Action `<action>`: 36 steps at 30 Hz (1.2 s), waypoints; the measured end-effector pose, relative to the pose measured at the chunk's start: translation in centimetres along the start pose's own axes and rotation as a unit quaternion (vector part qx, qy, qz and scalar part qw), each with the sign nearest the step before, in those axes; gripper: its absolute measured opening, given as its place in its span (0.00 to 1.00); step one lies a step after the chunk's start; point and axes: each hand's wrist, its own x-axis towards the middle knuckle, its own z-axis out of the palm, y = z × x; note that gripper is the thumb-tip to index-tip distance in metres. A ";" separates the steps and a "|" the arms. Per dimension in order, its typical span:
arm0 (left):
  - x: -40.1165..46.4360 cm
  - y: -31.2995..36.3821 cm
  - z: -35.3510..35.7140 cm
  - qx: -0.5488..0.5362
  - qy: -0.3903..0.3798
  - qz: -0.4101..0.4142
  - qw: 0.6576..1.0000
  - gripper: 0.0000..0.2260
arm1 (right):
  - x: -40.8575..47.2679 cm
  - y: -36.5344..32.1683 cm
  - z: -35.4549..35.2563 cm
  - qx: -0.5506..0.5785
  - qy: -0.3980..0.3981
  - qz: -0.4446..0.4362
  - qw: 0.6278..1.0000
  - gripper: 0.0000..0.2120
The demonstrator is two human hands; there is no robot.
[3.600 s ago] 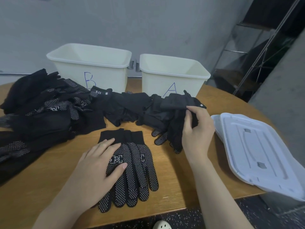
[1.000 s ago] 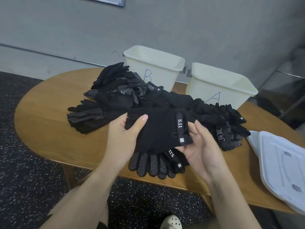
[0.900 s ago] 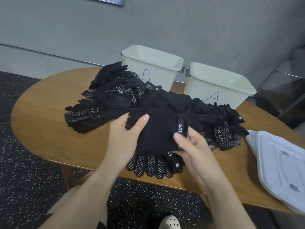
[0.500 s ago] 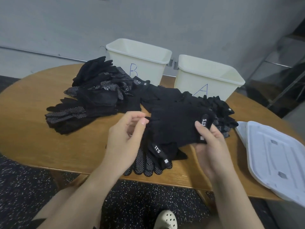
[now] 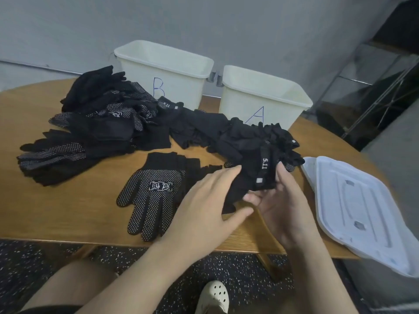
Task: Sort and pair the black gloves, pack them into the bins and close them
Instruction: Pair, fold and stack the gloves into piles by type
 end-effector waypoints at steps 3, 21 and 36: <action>0.4 -0.3 0.1 -0.101 0.055 -0.037 0.993 0.19 | 0.1 -0.1 -0.2 0.045 -0.043 0.014 0.998 0.26; 1.9 -3.1 0.0 -0.043 -0.065 -0.080 0.994 0.14 | 0.9 1.1 -3.1 -0.254 0.049 0.016 0.966 0.08; 1.1 -5.8 -1.0 0.087 -0.031 -0.080 0.993 0.05 | 1.0 3.9 -1.4 -0.650 0.153 -0.115 0.735 0.22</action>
